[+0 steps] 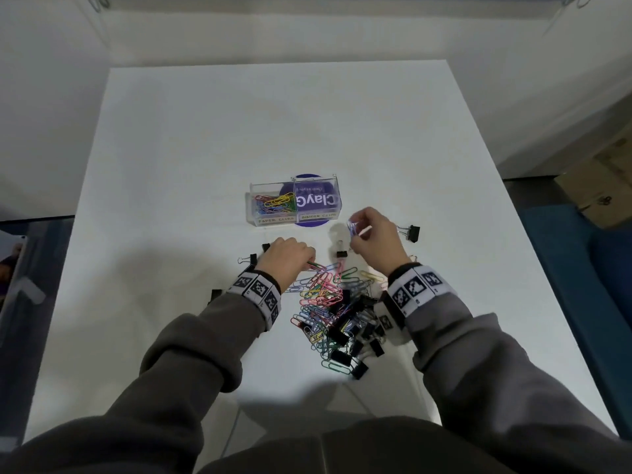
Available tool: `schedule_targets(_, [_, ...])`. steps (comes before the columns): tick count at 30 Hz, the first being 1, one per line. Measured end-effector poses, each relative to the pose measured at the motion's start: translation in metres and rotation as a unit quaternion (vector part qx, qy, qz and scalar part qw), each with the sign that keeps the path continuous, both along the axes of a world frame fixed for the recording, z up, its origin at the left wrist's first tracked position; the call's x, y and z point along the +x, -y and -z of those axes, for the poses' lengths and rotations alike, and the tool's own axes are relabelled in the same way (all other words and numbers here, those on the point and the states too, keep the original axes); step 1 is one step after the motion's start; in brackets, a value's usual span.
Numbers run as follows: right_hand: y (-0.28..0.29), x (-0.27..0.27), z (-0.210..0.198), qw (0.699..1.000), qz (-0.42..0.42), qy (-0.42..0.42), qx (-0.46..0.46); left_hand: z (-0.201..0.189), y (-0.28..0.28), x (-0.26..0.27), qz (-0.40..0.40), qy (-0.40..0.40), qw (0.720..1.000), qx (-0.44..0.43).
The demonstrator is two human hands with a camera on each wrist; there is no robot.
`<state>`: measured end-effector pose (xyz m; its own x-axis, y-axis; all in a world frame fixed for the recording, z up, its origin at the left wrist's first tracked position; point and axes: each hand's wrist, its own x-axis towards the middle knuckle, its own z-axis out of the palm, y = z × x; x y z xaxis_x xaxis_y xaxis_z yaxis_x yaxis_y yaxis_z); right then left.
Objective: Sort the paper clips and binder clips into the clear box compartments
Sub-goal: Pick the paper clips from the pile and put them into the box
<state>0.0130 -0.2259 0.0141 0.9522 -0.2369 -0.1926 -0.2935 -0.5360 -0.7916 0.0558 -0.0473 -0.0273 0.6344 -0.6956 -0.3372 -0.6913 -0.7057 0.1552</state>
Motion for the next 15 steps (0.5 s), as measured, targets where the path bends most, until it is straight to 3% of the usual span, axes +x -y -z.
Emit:
schedule_targets(5, [-0.037,0.066,-0.027,0.996,-0.061,0.05,0.034,-0.008,-0.02,-0.009,-0.071,0.014,0.992,-0.103])
schedule_targets(10, [-0.071,0.106,-0.03,0.989,-0.113,0.039,0.089,-0.005,-0.051,-0.021,-0.113,0.031,0.978,-0.17])
schedule_targets(13, [-0.083,0.113,-0.022,0.987,-0.154,0.027,0.045,-0.005,-0.066,-0.02,-0.135,0.044,0.972,-0.186])
schedule_targets(15, [-0.087,0.116,-0.014,0.98,-0.197,0.02,-0.032,-0.009,-0.072,-0.015,-0.152,0.042,0.966,-0.204])
